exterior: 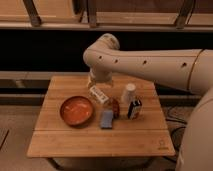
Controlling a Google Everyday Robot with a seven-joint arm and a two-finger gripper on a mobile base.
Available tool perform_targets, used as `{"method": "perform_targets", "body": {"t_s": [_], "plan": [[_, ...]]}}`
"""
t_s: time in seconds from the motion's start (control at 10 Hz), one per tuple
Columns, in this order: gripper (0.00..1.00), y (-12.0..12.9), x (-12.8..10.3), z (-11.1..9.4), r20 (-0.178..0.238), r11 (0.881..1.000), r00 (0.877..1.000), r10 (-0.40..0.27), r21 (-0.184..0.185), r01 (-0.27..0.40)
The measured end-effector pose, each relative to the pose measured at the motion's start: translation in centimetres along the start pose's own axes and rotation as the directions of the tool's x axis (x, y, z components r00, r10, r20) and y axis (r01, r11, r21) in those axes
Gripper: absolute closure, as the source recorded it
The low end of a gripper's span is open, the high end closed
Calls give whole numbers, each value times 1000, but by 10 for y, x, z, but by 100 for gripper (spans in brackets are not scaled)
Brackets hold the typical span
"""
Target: Place the ceramic cup over the eraser
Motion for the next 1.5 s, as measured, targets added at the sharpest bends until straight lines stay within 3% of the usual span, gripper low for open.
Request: {"method": "perform_targets", "body": {"t_s": [0.2,0.3,0.4,0.5,0.7,0.9,1.3,1.5], "plan": [[35,13,17,15,-57,999,998,-35,-5,35],[35,13,27,30,-100,999,994,-50,15,52],[35,-3,31,50,-140,998,989,-44,48,51],[35,-18,25,65,-153,997,988,-37,64,47],[35,-44,4,85,-143,996,989,-36,75,47],[35,-75,-20,93,-110,995,994,-29,87,39],[35,-171,-51,78,-20,989,998,63,132,-60],[35,-165,-52,79,-21,991,998,58,125,-55]]}}
